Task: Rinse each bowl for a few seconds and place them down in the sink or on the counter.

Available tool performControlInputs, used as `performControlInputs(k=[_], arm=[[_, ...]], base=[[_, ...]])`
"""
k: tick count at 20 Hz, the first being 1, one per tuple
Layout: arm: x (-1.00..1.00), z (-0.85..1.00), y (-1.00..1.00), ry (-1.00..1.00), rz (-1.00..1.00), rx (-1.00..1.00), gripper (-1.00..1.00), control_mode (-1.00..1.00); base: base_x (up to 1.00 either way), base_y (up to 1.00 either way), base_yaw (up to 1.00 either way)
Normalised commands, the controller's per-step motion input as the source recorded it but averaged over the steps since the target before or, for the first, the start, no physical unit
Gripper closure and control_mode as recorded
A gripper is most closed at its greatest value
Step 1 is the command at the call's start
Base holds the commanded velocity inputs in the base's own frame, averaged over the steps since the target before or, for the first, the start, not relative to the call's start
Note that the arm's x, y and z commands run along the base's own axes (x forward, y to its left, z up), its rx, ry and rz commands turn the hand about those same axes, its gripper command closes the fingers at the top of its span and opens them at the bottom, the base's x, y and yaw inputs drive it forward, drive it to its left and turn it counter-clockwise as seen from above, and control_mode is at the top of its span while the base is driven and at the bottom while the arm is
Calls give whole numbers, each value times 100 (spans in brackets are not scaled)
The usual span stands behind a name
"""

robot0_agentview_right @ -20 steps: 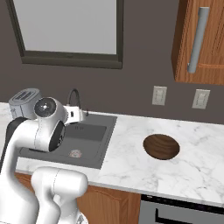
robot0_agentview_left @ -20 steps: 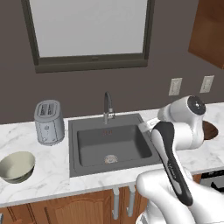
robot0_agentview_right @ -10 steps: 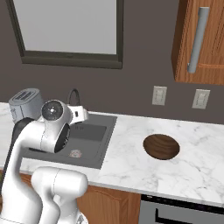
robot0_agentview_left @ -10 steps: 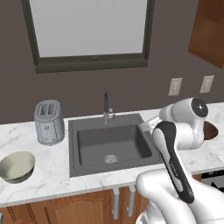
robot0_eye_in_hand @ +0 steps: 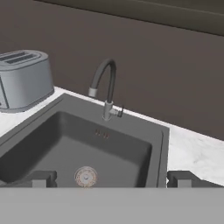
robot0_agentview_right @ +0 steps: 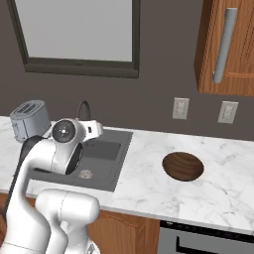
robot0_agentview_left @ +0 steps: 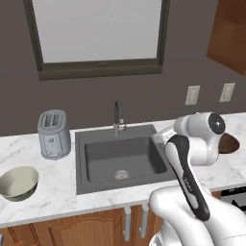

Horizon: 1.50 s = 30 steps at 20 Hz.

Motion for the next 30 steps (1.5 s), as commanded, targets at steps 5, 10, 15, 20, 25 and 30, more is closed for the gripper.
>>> performControlInputs(k=[5,10,15,20,25,30], arm=[[28,-14,-7,-9,4,6,-100,-100],[32,-14,-4,-7,6,10,-100,-100],[31,-19,0,-7,5,12,-100,-100],[30,-15,0,-9,3,9,-100,-100],[26,-15,1,-11,0,1,-100,-100],[27,-16,9,-13,0,0,-100,-100]], base=[[0,0,0],[0,0,0],[0,0,0],[0,0,0],[0,0,0],[0,0,0]])
